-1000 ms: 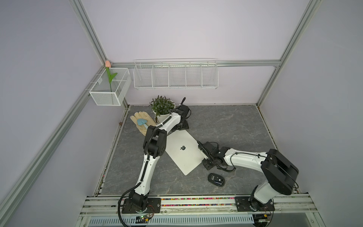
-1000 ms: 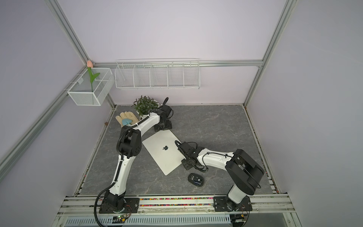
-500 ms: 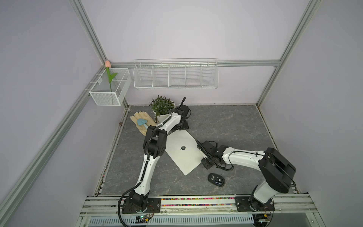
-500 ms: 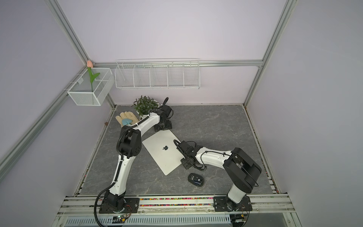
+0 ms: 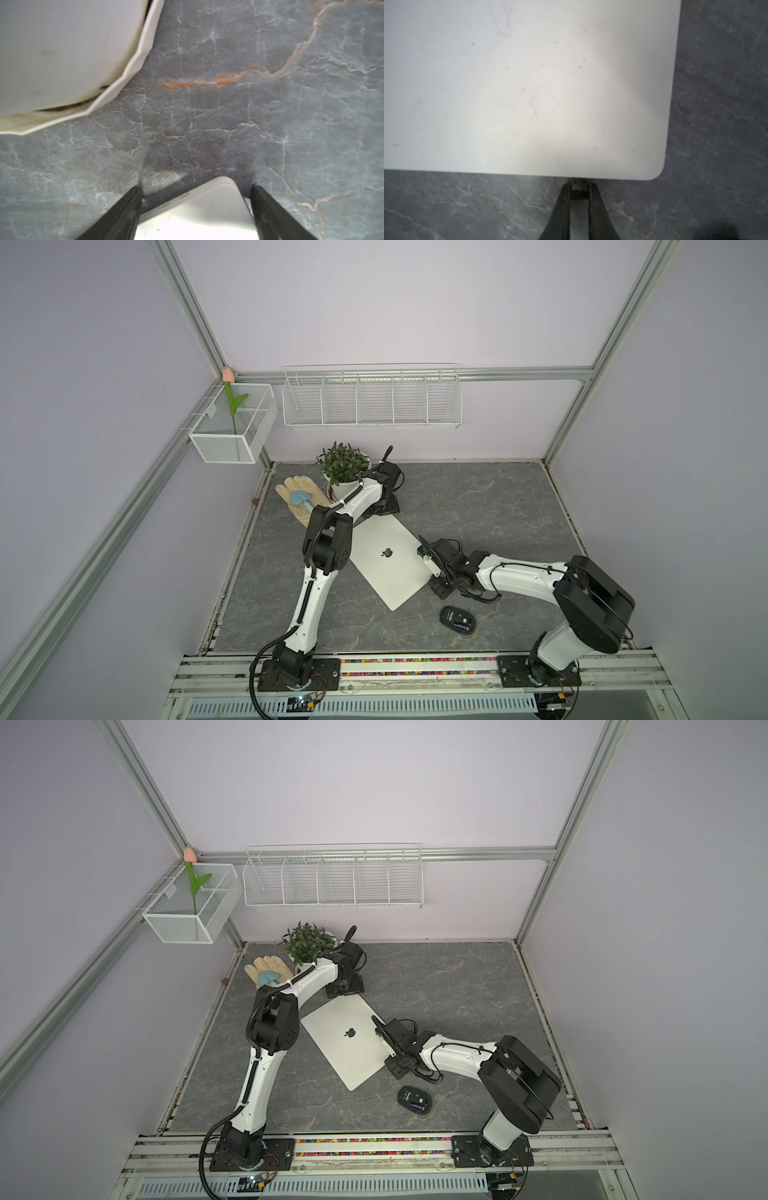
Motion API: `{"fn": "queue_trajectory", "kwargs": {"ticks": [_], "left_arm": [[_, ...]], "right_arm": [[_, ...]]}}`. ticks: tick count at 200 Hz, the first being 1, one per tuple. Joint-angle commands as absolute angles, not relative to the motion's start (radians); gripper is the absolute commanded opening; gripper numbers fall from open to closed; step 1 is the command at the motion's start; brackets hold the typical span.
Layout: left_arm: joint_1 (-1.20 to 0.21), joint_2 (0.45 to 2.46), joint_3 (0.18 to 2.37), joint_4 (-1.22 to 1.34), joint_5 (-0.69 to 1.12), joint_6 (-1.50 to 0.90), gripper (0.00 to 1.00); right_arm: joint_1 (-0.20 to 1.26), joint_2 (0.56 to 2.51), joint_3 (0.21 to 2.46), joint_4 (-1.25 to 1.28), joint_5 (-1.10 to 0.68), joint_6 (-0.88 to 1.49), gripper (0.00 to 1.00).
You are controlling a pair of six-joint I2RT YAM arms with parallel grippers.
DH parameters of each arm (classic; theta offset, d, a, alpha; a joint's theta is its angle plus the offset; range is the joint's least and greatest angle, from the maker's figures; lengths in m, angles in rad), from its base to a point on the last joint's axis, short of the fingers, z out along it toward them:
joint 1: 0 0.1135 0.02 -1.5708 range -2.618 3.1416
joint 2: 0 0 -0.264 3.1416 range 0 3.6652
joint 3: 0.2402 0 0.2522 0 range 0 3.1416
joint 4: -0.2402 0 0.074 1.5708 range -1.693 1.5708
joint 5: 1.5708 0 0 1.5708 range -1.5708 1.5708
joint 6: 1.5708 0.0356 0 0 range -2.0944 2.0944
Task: Insert the wireless mouse receiver into the laptop
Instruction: Insert the USB plug into the USB port.
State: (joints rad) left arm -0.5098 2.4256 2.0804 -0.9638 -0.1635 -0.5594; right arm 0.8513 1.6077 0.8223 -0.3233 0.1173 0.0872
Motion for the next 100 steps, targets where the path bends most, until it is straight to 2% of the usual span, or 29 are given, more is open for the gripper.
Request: {"fn": "queue_trajectory", "kwargs": {"ticks": [1, 100], "left_arm": [[-0.514, 2.433, 2.038, -1.057, -0.156, -0.533, 0.83], [-0.514, 2.43, 2.031, -1.051, -0.156, -0.523, 0.82]], "right_arm": [[0.844, 1.625, 0.783, -0.262, 0.079, 0.037, 0.13], [0.817, 1.677, 0.832, -0.297, 0.118, 0.054, 0.13]]}}
